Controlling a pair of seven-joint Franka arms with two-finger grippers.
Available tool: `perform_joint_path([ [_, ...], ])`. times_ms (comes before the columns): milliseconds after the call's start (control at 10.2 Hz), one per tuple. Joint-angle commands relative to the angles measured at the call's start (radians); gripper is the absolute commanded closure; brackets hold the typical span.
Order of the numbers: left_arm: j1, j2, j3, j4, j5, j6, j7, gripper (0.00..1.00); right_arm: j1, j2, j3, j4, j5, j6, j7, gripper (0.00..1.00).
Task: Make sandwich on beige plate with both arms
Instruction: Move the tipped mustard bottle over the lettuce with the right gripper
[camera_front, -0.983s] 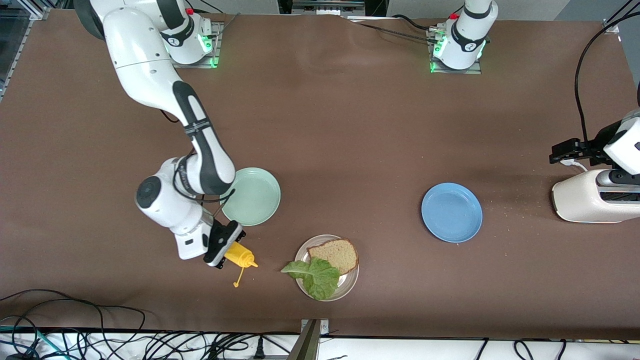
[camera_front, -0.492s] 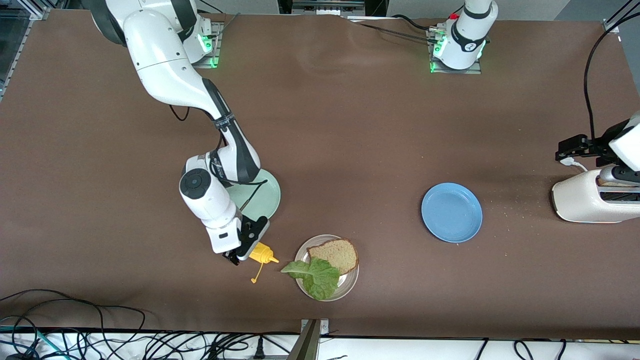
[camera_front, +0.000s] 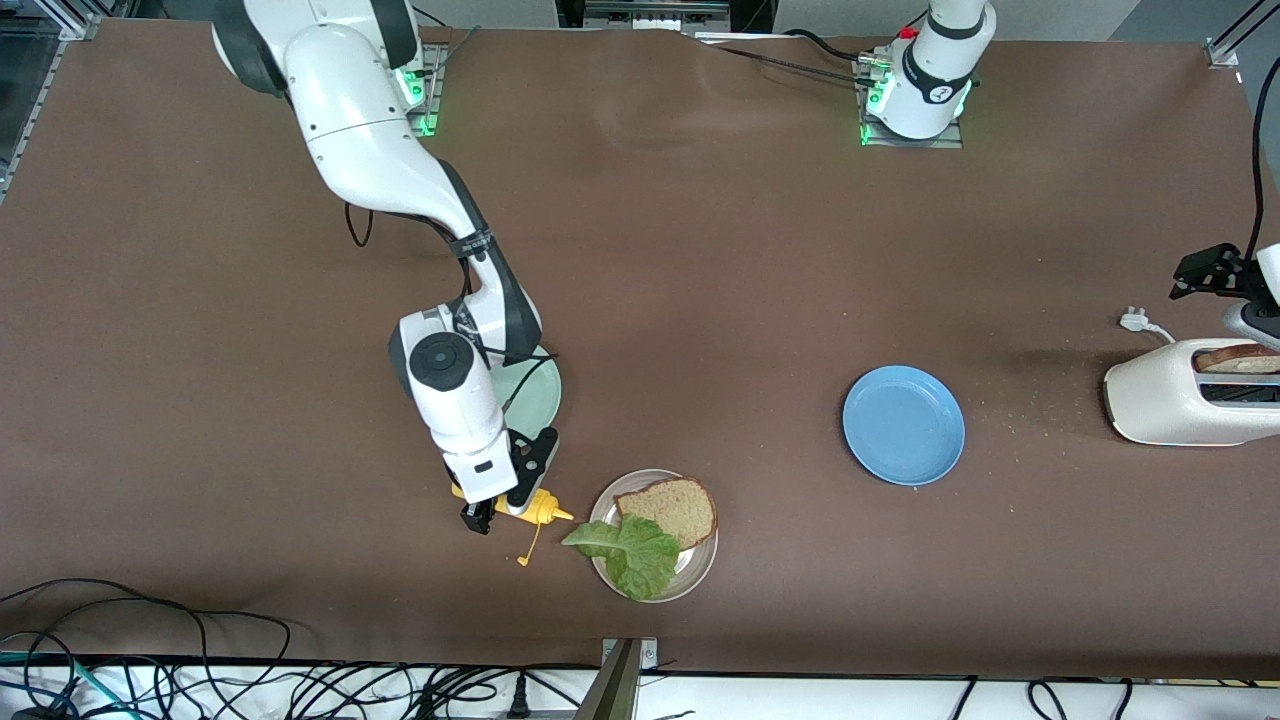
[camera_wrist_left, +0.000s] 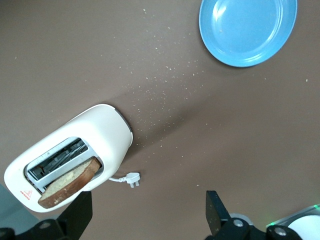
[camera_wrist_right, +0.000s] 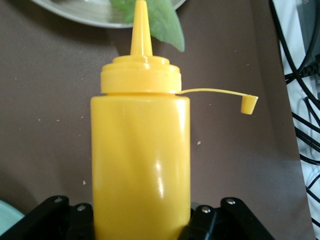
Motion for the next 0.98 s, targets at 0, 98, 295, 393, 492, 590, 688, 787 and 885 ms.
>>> perform_joint_path([
  [0,0.031,0.018,-0.007,0.006,0.029,0.026,0.149,0.00,0.057,0.074,-0.083,0.074,-0.022,-0.034,0.020,1.00],
  [98,0.068,0.032,-0.007,0.006,0.027,0.048,0.243,0.00,0.072,0.082,-0.092,0.093,-0.048,-0.034,0.020,1.00],
  [295,0.126,0.064,-0.007,0.006,0.019,0.106,0.450,0.00,0.086,0.083,-0.089,0.093,-0.095,-0.034,0.021,1.00],
  [393,0.145,0.075,-0.007,0.006,0.027,0.137,0.531,0.00,0.089,0.088,-0.089,0.093,-0.095,-0.034,0.034,1.00],
  [492,0.160,0.080,-0.007,0.006,0.033,0.183,0.606,0.00,0.094,0.089,-0.090,0.093,-0.095,-0.034,0.052,1.00],
  [590,0.186,0.095,-0.007,0.006,0.035,0.226,0.668,0.00,0.094,0.091,-0.092,0.093,-0.097,-0.034,0.054,1.00],
  [688,0.201,0.110,-0.007,0.008,0.035,0.273,0.728,0.00,0.094,0.091,-0.092,0.093,-0.101,-0.037,0.052,1.00],
  [787,0.204,0.116,-0.005,0.006,0.036,0.318,0.789,0.00,0.096,0.091,-0.090,0.093,-0.118,-0.038,0.054,1.00],
  [885,0.215,0.129,-0.005,0.006,0.036,0.339,0.822,0.00,0.096,0.091,-0.090,0.093,-0.124,-0.038,0.054,1.00],
])
